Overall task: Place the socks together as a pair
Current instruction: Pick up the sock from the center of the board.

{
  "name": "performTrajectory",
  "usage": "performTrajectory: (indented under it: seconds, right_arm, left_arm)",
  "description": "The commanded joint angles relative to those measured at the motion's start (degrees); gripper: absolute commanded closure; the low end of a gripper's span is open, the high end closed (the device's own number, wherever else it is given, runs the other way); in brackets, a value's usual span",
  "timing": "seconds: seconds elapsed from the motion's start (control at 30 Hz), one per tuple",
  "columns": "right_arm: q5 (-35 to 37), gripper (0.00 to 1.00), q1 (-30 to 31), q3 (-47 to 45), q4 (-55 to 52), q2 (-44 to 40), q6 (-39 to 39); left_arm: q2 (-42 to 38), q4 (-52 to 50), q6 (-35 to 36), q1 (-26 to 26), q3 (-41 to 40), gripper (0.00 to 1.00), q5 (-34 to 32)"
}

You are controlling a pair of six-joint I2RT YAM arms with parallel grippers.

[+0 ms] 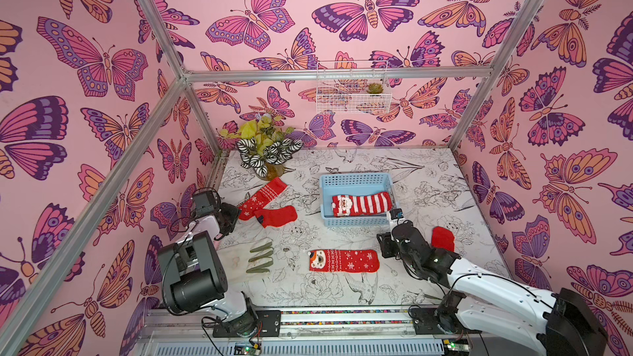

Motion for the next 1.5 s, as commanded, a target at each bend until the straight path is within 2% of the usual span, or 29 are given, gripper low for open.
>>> performTrajectory:
  seconds: [0.0, 0.13, 0.5, 0.83, 0.9, 1.1, 1.33, 1.47]
  right_arm:
    - [-1.33, 0.62, -0.39, -0.03, 1.22, 0.36, -0.18]
    - [-2.29, 0.62, -0.44, 0.21, 1.54, 1.12, -0.12]
    - [-2.46, 0.61, -0.57, 0.23, 1.38, 0.99, -0.10]
    - [-2.70, 0.62, -0.57, 0.23, 1.28, 0.91, -0.16]
    - [-2.56, 0.62, -0.57, 0.28, 1.13, 0.99, -0.18]
    - [-2.60, 0.62, -0.57, 0.14, 1.28, 0.77, -0.25]
    - [-2.15, 0.62, -0.54, 0.34, 1.07, 0.99, -0.50]
    - [-1.84, 0.62, -0.57, 0.31, 1.11, 1.07, -0.64]
  left_arm:
    - [2.20, -0.58, 2.07, 0.20, 1.54, 0.52, 1.20]
    - [5.56, -0.52, 2.87, 0.13, 2.87, 0.54, 3.89]
    - [8.80, -0.51, 3.69, 0.24, 2.98, 0.59, 3.46]
    - [11.60, -0.52, 4.02, 0.23, 4.18, 0.71, 4.82]
    - [11.55, -0.52, 4.03, 0.20, 4.21, 0.77, 5.03]
    - [7.06, -0.90, 5.17, 0.20, 4.12, 1.00, 4.20]
    - [-1.77, -4.38, 7.84, -1.11, 6.89, 1.00, 2.13]
    - [-8.51, -9.04, 12.49, -4.78, 10.05, 1.00, -3.15]
